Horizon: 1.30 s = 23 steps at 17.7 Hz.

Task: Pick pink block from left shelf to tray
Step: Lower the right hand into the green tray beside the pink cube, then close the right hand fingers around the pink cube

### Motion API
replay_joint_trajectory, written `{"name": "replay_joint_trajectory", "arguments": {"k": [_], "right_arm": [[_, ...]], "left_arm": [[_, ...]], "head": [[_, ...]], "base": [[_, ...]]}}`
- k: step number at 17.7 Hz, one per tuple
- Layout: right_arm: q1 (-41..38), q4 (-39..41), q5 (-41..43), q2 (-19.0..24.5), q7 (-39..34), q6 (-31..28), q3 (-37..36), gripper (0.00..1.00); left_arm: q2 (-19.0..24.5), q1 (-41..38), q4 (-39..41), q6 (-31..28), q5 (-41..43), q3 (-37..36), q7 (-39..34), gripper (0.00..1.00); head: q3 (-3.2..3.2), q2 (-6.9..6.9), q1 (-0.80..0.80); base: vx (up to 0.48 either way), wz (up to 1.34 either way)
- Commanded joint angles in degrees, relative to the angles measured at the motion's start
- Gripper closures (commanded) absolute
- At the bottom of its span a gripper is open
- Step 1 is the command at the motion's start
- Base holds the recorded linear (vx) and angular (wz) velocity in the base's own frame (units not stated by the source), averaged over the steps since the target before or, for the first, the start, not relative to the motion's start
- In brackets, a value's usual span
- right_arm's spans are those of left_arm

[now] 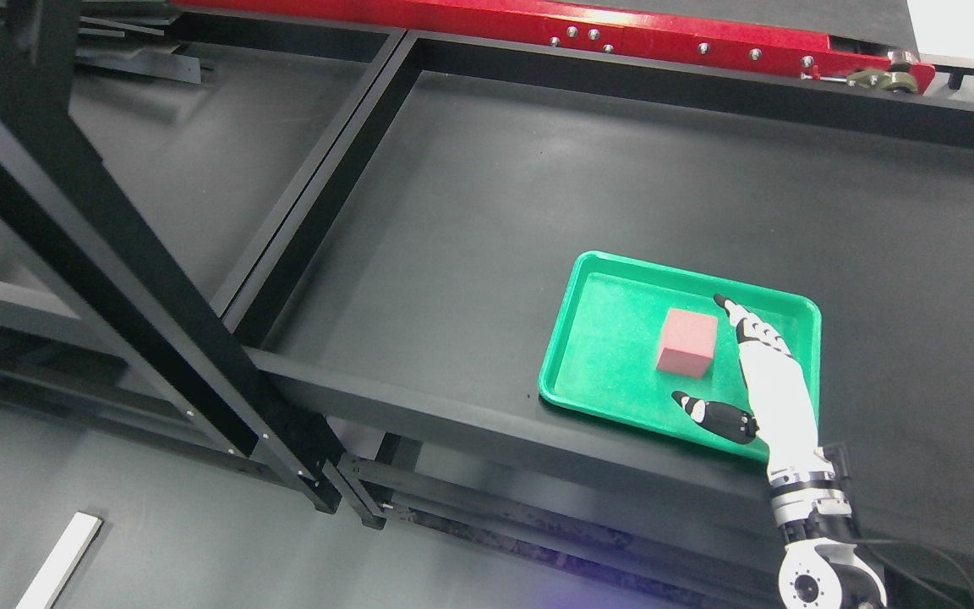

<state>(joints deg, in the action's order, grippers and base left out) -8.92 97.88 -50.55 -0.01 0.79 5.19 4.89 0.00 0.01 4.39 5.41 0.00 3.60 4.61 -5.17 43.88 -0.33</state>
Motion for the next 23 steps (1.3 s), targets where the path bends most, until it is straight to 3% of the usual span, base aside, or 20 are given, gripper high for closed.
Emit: {"name": "replay_joint_trajectory", "arguments": {"k": [1, 10, 23], "right_arm": [[-0.1, -0.8, -0.1, -1.7, -1.6, -1.0, 0.0, 0.02], [0.1, -4.7, -1.1, -3.7, -4.3, -1.9, 0.7, 0.02], [6.7, -13.8, -1.5, -5.0, -4.3, -1.9, 1.4, 0.02]], "left_arm": [[1.0, -0.5, 0.0, 0.4, 0.1, 0.0, 0.0, 0.00], [1.0, -0.5, 0.0, 0.4, 0.1, 0.0, 0.0, 0.00], [1.0, -0.5, 0.0, 0.4, 0.1, 0.0, 0.0, 0.00]], "head": [[0.00, 0.00, 0.00], [0.00, 0.00, 0.00], [0.00, 0.00, 0.00]], "base": [[0.166, 0.00], [0.099, 0.01], [0.011, 0.00]]}}
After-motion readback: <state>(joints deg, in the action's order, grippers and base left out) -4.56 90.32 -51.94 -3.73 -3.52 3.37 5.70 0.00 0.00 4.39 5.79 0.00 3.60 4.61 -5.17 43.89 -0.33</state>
